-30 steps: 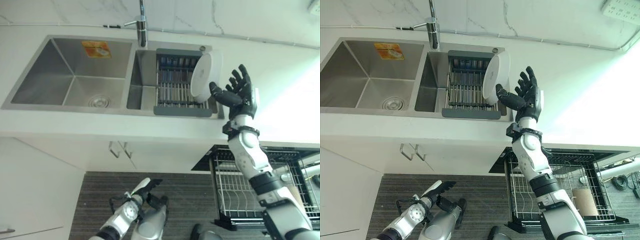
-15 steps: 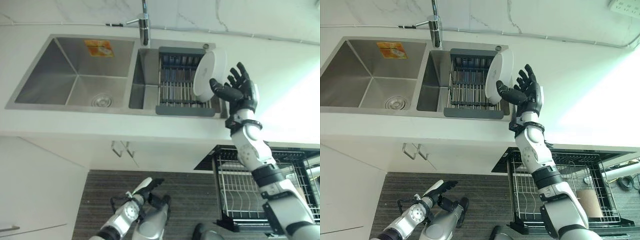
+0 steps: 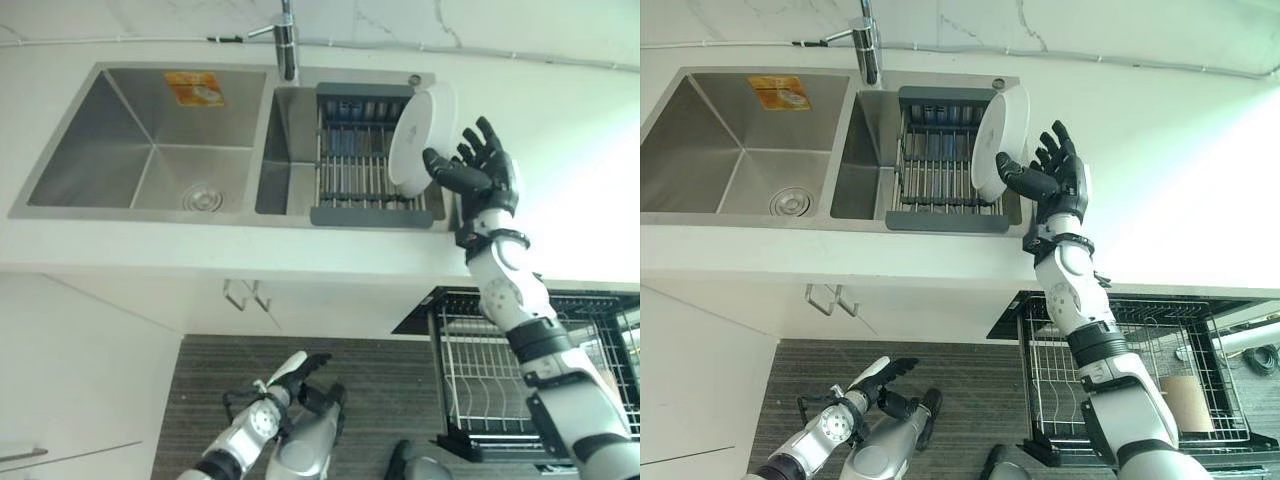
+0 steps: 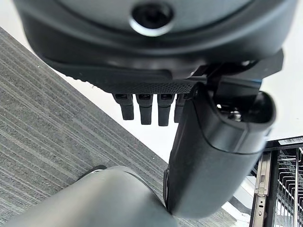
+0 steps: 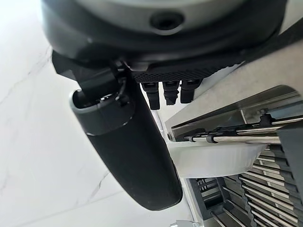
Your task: Place the dishes in the dishwasher.
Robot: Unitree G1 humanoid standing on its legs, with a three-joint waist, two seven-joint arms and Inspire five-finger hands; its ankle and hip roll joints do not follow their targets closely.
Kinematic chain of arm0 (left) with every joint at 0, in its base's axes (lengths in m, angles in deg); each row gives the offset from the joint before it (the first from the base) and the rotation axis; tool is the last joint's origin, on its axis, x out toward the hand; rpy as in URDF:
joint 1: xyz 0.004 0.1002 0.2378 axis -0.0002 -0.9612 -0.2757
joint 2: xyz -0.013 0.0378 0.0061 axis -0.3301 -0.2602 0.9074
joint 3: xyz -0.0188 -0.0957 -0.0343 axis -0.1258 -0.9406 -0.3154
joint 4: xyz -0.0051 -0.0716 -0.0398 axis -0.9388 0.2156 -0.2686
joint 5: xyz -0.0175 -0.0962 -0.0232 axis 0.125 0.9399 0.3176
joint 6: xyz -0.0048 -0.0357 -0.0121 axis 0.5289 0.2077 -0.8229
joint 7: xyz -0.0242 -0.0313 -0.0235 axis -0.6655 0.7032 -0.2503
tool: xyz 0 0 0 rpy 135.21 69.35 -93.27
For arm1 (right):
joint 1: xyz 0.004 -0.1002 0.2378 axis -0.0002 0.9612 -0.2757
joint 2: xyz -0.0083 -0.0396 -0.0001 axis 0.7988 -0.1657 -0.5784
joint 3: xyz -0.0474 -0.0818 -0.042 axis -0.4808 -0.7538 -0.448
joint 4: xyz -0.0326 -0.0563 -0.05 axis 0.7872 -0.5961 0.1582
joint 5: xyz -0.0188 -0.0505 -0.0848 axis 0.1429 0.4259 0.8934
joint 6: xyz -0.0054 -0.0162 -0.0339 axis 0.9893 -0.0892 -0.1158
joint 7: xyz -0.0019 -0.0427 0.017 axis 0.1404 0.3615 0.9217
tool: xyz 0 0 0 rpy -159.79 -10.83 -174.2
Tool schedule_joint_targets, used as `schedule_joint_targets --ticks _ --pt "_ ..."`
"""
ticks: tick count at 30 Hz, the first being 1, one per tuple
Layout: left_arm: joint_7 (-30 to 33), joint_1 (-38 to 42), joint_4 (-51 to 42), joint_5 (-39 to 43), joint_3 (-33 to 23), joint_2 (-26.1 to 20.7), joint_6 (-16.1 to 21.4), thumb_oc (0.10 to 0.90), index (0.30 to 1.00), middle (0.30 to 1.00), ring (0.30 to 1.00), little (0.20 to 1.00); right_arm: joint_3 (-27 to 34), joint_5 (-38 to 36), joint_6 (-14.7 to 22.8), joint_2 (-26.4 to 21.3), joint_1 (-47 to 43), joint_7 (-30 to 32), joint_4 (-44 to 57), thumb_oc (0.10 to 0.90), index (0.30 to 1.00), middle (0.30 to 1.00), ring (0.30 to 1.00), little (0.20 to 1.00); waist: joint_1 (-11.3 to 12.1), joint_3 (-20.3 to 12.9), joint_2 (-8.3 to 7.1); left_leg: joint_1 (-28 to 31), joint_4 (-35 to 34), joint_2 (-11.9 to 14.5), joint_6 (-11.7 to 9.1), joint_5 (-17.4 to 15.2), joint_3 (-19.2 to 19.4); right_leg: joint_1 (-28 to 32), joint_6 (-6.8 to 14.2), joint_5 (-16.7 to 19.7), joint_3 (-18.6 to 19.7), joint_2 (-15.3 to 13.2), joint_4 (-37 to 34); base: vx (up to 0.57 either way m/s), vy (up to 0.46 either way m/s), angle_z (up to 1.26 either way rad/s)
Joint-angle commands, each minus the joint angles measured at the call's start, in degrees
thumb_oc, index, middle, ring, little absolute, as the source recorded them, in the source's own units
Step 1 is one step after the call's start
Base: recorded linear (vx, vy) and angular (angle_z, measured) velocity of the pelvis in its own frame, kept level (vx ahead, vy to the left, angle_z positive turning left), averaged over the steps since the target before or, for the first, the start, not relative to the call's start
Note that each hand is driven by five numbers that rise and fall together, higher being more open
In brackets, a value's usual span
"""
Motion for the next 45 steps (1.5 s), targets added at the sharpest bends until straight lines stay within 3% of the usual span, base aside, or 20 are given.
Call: schedule_joint_targets --ticks 1,16,28,35,45 --pt "-2.2 -11.1 7.2 -7.8 8.1 -6.0 -4.8 0.8 0.9 0.9 0.9 0.9 3.1 4.6 5.3 -4.6 -7.9 -1.0 3.5 0.8 0.9 0.9 0.9 0.9 1.8 -2.1 -0.08 5.5 -3.7 5.5 -3.6 -6.3 0.4 -4.0 2.1 1.2 -2.5 -3.2 2.3 0.0 0.0 0.0" --pt "-1.7 -11.0 7.8 -8.3 8.3 -5.2 -4.1 0.8 0.9 0.9 0.9 0.9 0.6 12.8 8.4 -6.4 -9.7 2.5 5.5 0.8 0.9 0.9 0.9 0.9 1.9 -1.6 0.58 4.9 -3.7 5.3 -3.9 -6.0 0.1 -4.4 1.9 0.9 -2.8 -3.6 2.3 0.0 0.001 0.0" --pt "-1.2 -10.8 9.0 -8.6 8.4 -4.6 -3.5 0.8 0.9 0.9 0.9 0.9 0.0 9.3 7.6 -6.0 -9.8 1.0 5.0 0.8 0.9 0.9 0.9 0.9 1.7 -1.7 0.55 4.9 -3.7 5.4 -4.1 -6.0 0.6 -4.5 1.8 0.8 -2.9 -3.8 2.3 0.0 0.0 0.0" --pt "-1.0 -10.8 9.3 -8.8 8.4 -4.2 -3.3 0.8 0.9 0.9 0.9 0.9 -0.4 14.0 8.1 -6.0 -10.2 1.5 4.9 0.8 0.9 0.9 0.9 0.9 1.8 -1.8 0.73 4.8 -3.7 5.4 -4.1 -5.9 0.9 -4.5 1.8 0.9 -3.2 -4.0 2.3 0.0 0.002 0.01" --pt "-1.3 -10.5 8.5 -9.1 8.6 -4.4 -3.9 0.8 0.9 0.9 0.9 0.9 -1.6 10.2 7.3 -4.8 -10.2 -1.4 6.1 0.8 0.9 0.9 0.9 0.9 1.9 -1.6 0.58 4.7 -3.7 5.5 -4.1 -5.9 1.1 -4.6 1.8 1.0 -3.4 -4.2 2.3 0.0 0.0 0.02"
